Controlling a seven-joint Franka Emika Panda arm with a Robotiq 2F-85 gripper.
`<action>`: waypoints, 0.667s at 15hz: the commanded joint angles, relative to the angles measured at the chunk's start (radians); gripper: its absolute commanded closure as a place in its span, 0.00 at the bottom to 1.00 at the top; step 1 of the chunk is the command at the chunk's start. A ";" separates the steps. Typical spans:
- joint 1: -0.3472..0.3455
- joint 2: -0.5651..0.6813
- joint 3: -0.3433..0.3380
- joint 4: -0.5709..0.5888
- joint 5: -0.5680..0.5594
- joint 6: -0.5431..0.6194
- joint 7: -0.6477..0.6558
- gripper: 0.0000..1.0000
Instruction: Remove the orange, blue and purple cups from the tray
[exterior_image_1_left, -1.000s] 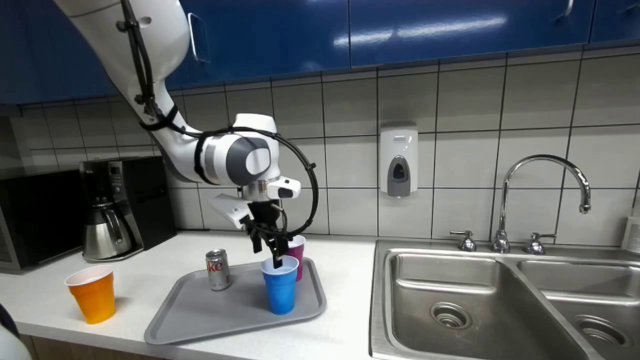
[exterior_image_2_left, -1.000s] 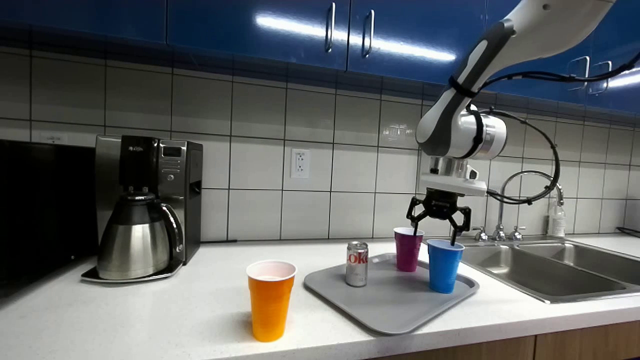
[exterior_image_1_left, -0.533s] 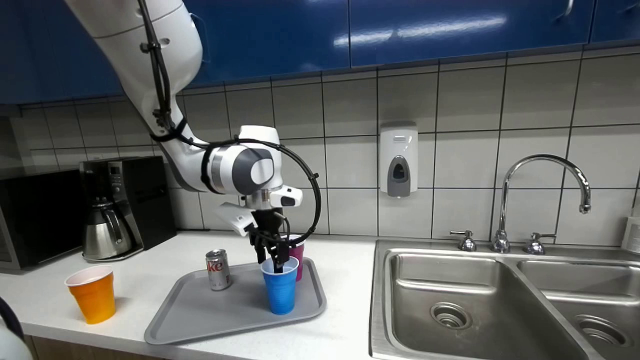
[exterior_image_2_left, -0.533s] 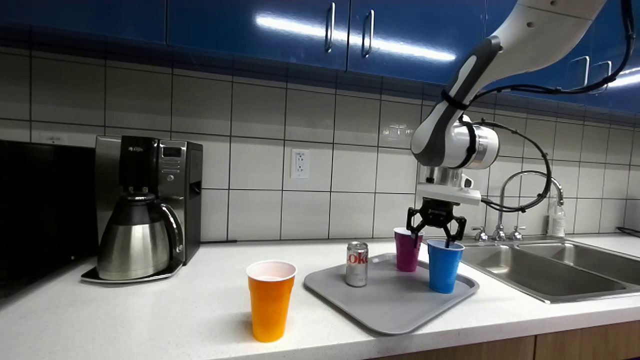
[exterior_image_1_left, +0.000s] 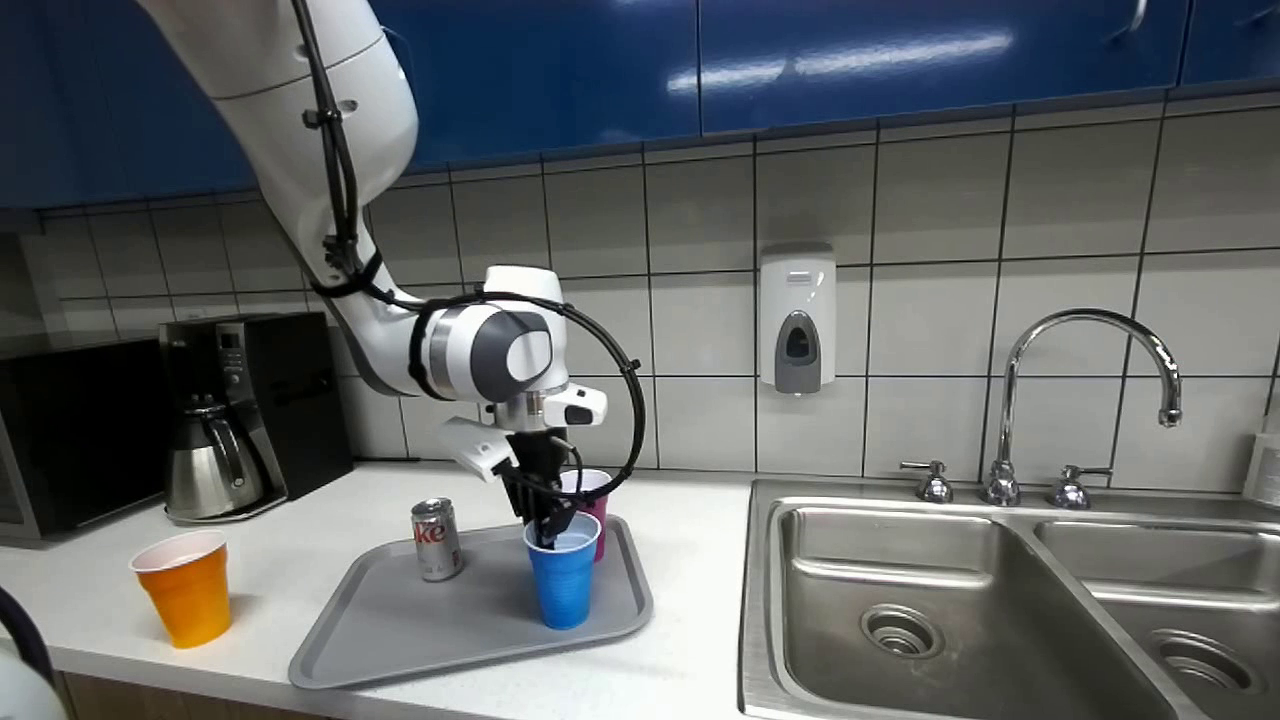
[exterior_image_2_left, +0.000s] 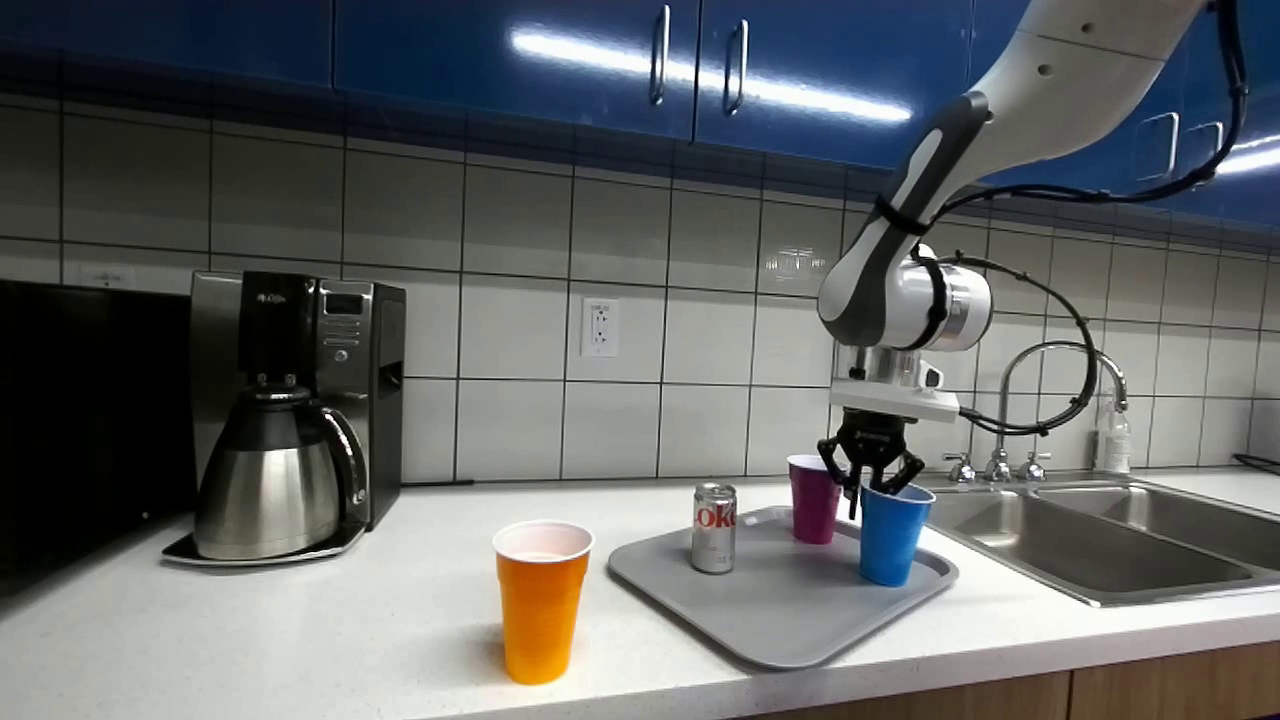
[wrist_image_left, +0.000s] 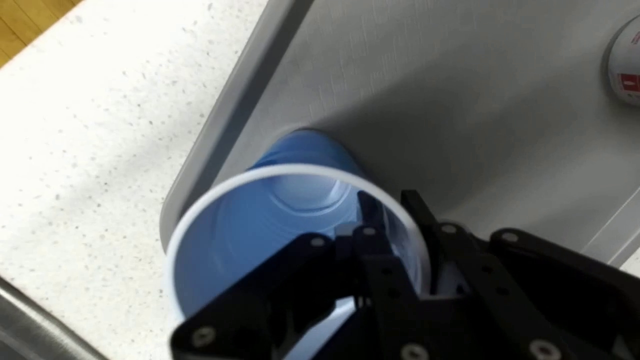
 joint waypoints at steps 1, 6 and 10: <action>0.007 -0.003 -0.018 0.013 -0.027 -0.003 -0.006 1.00; 0.007 -0.041 -0.024 0.004 -0.038 0.002 -0.005 0.99; 0.005 -0.081 -0.027 -0.011 -0.047 0.004 0.004 0.99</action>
